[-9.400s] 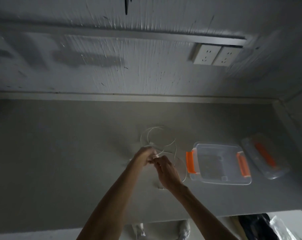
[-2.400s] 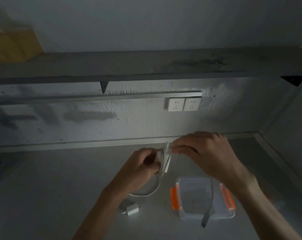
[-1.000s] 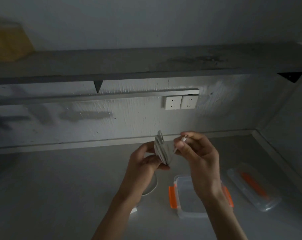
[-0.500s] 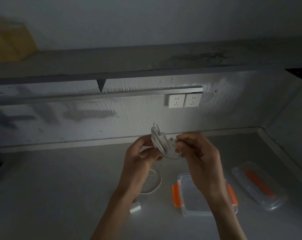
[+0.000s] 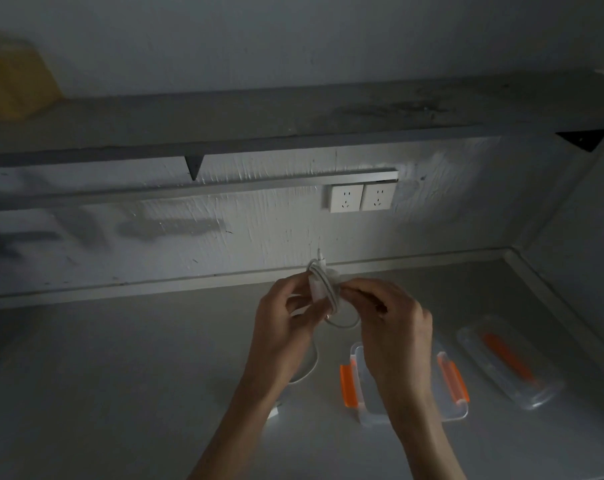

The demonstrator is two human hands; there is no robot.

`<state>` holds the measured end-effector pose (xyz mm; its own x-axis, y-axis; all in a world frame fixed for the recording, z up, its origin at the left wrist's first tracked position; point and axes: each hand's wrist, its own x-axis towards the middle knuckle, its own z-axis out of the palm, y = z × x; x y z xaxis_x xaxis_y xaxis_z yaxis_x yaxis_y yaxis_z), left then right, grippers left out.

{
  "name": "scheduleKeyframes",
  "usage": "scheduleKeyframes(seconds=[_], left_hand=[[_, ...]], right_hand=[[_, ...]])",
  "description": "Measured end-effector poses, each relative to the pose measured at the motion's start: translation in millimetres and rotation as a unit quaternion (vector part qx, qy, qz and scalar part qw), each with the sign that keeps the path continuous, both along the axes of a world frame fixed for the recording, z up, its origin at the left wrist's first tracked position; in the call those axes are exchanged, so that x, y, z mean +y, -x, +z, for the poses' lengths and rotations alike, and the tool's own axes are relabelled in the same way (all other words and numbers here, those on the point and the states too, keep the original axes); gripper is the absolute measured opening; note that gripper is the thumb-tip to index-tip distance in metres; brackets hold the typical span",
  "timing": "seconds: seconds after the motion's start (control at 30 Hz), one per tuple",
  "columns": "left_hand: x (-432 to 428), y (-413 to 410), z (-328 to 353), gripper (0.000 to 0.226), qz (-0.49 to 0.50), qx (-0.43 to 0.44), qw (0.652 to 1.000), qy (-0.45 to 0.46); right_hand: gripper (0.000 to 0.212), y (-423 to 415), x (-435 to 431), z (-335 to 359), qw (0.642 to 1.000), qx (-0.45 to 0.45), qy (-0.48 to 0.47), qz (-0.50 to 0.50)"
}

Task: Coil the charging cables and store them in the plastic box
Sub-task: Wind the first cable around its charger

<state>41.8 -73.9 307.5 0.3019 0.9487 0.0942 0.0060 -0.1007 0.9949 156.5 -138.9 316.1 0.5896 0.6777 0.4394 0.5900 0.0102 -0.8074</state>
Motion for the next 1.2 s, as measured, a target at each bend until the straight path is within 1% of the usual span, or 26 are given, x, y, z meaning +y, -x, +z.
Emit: scheduleKeyframes(seconds=[0.07,0.13,0.23,0.27,0.33,0.4,0.43,0.57,0.67,0.8,0.87,0.97,1.0,1.07,1.13,1.2], left_hand=[[-0.9,-0.3,-2.2,0.027,-0.004,0.007,1.0,-0.007],[-0.9,0.7,-3.6,0.026,-0.016,-0.003,1.0,0.003],[0.1,3.0,-4.1,0.024,-0.027,-0.037,0.999,0.023],[-0.1,3.5,-4.5,0.024,-0.026,-0.048,0.998,0.027],[-1.1,3.5,-5.1,0.023,-0.018,-0.063,0.997,0.032],[-2.4,2.9,-5.4,0.02,-0.02,-0.066,0.997,0.035],[-3.2,2.1,-5.1,0.02,-0.027,-0.066,0.997,0.037],[-8.9,2.3,-3.7,0.023,-0.056,-0.092,0.992,0.066],[-8.5,8.4,-6.7,0.021,-0.053,-0.088,0.992,0.072],[-4.5,18.5,-9.3,0.02,-0.072,-0.055,0.993,0.079],[-1.1,23.6,-9.5,0.022,-0.082,-0.046,0.992,0.086],[5.5,30.3,-10.6,0.025,-0.078,-0.058,0.988,0.123],[6.0,31.4,-11.6,0.026,-0.076,-0.06,0.986,0.133],[6.3,30.9,-14.6,0.025,-0.073,-0.054,0.987,0.136],[6.8,29.4,-15.8,0.024,-0.077,-0.046,0.988,0.123],[8.9,28.9,-15.9,0.024,-0.092,-0.048,0.987,0.12]], right_hand=[[0.019,1.0,2.0,-2.3,0.999,-0.029,-0.008,-0.019],[0.022,1.7,2.6,-4.1,0.998,-0.048,-0.021,-0.024],[0.023,3.6,2.0,-8.3,0.997,-0.058,-0.042,0.001],[0.024,4.2,1.5,-9.8,0.998,-0.048,-0.045,0.02],[0.028,4.0,0.2,-12.6,0.997,0.003,-0.045,0.057],[0.032,1.7,-0.8,-14.0,0.996,0.043,-0.045,0.061],[0.034,0.2,-1.5,-14.7,0.997,0.042,-0.05,0.049],[0.036,2.6,-7.6,-15.2,0.995,-0.082,-0.053,-0.021],[0.038,2.4,-11.4,-15.0,0.993,-0.111,-0.029,0.002],[0.03,0.6,-8.8,-16.1,0.992,-0.119,-0.004,0.046],[0.031,-0.8,-6.6,-17.6,0.99,-0.126,0.002,0.071],[0.033,-5.8,-2.9,-21.6,0.987,-0.084,-0.004,0.134],[0.034,-4.1,-2.8,-24.3,0.987,-0.074,-0.002,0.141],[0.032,3.4,-2.9,-30.9,0.991,-0.055,-0.005,0.122],[0.034,11.3,-3.3,-36.8,0.995,0.013,-0.023,0.095],[0.042,16.1,-3.7,-40.0,0.991,0.093,-0.044,0.086]])
